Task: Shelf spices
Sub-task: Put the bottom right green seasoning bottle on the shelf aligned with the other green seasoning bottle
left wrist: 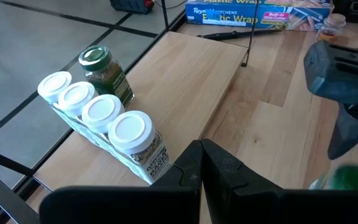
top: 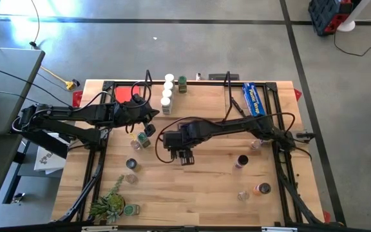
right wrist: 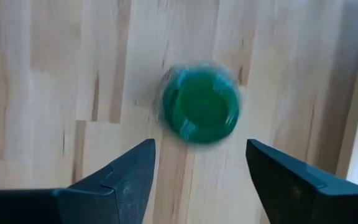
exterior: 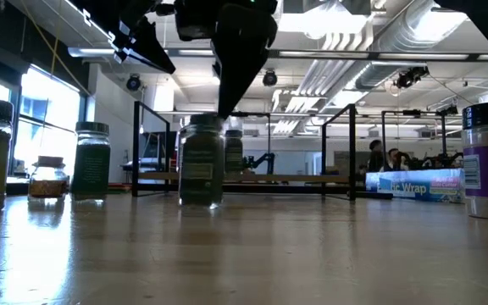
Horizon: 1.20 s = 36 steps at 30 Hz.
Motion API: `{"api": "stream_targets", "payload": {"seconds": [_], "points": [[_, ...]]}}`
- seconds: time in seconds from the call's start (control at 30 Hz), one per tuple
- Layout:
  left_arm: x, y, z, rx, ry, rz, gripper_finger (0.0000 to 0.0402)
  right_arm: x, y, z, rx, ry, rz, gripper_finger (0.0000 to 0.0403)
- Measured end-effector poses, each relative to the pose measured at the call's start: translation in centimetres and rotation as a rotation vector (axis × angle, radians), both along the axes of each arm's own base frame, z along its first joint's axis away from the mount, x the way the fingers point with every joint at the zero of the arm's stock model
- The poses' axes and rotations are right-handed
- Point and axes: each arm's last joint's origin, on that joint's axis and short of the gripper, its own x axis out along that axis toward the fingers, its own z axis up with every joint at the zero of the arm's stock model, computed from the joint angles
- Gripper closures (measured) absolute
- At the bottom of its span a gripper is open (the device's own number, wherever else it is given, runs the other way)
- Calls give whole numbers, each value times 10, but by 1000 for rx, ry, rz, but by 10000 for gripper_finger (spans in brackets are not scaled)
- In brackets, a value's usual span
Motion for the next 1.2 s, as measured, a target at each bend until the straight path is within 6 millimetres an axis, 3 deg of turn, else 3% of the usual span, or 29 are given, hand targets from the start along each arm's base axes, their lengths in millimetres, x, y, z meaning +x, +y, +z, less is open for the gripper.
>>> {"api": "stream_targets", "payload": {"seconds": [0.3,0.47,0.6,0.73,0.9,1.2], "points": [[0,0,0,0,0,0,401,-6,5,3,-70,17,-37,153],[0,0,0,0,-1,0,401,-24,41,22,-194,-9,12,153],[0,0,0,0,0,0,401,-46,60,22,-260,-34,30,159],[0,0,0,0,0,0,401,-83,59,10,-204,-128,-60,168],[0,0,0,0,1,0,401,-117,51,-15,-59,-438,-149,171],[1,0,1,3,-15,1,401,-121,24,-67,156,-900,-240,171]]}}
